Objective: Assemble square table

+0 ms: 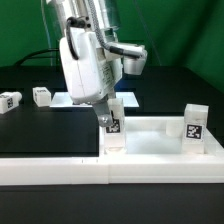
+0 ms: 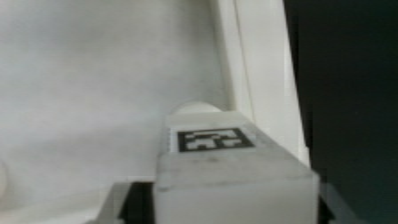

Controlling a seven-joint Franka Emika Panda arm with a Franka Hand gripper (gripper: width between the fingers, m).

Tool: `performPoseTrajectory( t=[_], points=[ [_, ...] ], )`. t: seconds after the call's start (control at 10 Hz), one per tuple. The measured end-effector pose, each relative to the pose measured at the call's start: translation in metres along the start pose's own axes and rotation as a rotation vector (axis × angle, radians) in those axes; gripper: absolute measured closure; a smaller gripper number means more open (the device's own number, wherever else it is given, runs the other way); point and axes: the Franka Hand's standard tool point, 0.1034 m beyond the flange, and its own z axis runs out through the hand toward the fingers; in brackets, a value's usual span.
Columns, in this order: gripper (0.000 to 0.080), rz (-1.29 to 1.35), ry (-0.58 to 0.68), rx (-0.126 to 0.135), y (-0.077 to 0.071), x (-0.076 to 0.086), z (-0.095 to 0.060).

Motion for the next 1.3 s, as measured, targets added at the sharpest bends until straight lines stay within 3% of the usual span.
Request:
performPoseTrajectory(
  t=[0.1, 0.2, 0.3, 0.4, 0.5, 0.8, 0.9, 1.0, 1.1, 1.2, 1.3],
  points=[
    [0.0452, -0.024, 0.001, 0.0, 0.0, 0.0, 0.0],
    [0.0269, -0.035, 0.002, -0.001, 0.0, -0.001, 0.0],
    [0.0269, -0.263, 0.031, -0.002, -0.001, -0.005, -0.002],
    [0.0175, -0.459, 0.046, 0.02, -0.002, -0.013, -0.001],
    [0.0157, -0.591, 0.046, 0.016, 0.002, -0.015, 0.003],
    [0.015, -0.728, 0.056, 0.008, 0.001, -0.012, 0.002],
    [0.015, -0.886, 0.063, -0.022, 0.002, -0.011, 0.003],
    [0.015, -1.088, 0.068, -0.074, 0.001, -0.013, 0.002],
    [0.015, -1.073, 0.076, -0.058, -0.002, -0.012, 0.001],
    [0.015, -1.043, 0.077, -0.058, -0.001, -0.012, 0.002],
    [0.027, -1.045, 0.078, -0.059, -0.001, -0.011, 0.002]
  ],
)
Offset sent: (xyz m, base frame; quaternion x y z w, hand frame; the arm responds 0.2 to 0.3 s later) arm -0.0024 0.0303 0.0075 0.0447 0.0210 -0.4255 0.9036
